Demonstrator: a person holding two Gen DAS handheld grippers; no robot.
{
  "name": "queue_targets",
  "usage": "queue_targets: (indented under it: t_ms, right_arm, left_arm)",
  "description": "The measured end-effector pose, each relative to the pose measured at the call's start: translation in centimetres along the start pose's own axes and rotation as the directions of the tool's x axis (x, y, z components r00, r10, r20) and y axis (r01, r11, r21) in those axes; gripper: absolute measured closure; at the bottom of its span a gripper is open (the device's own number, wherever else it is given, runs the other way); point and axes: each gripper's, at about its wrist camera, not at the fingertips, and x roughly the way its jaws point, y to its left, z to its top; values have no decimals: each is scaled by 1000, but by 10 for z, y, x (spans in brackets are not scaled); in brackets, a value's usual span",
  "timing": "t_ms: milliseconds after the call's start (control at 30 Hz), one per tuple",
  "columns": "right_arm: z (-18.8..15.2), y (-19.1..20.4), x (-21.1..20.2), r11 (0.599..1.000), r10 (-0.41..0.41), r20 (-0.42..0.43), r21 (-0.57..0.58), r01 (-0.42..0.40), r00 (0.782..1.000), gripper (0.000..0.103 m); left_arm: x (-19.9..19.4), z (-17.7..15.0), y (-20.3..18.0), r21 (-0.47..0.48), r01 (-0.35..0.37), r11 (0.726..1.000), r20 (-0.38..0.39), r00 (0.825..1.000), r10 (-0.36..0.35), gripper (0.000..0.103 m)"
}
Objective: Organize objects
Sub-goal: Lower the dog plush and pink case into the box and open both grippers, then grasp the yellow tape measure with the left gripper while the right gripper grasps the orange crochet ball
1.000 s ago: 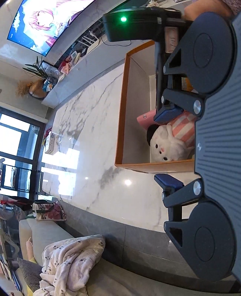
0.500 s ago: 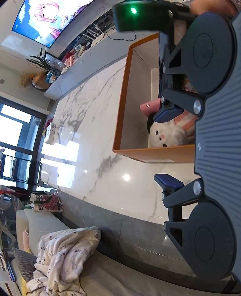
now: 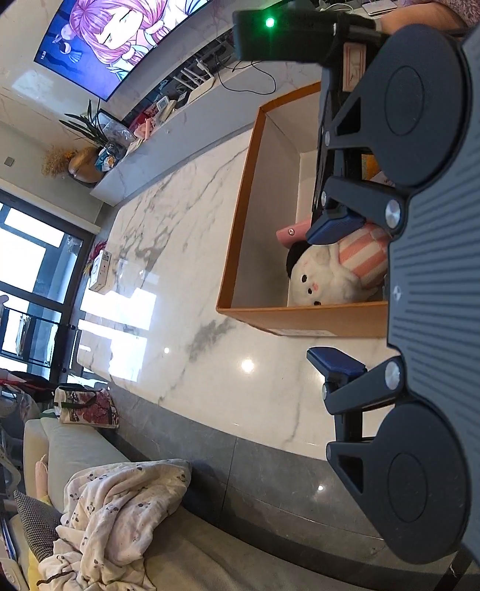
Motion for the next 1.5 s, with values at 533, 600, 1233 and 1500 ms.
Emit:
queue_targets:
  t_ms: [533, 600, 1233, 1500]
  right_arm:
    - [-24, -16, -108, 996, -5, 279, -87, 30, 960, 82]
    - [-34, -25, -124, 997, -2, 309, -72, 25, 951, 81]
    - [-134, -95, -158, 991, -125, 315, 0, 132, 941, 72]
    - [-161, -104, -145, 984, -155, 272, -39, 172, 950, 70]
  left_arm:
    - [-43, -22, -41, 38, 145, 989, 95, 984, -148, 31]
    - [-49, -28, -48, 37, 161, 986, 112, 980, -165, 31]
    - [-39, -101, -88, 43, 260, 965, 15, 965, -261, 31]
    - [-17, -134, -120, 208, 208, 956, -46, 978, -203, 31]
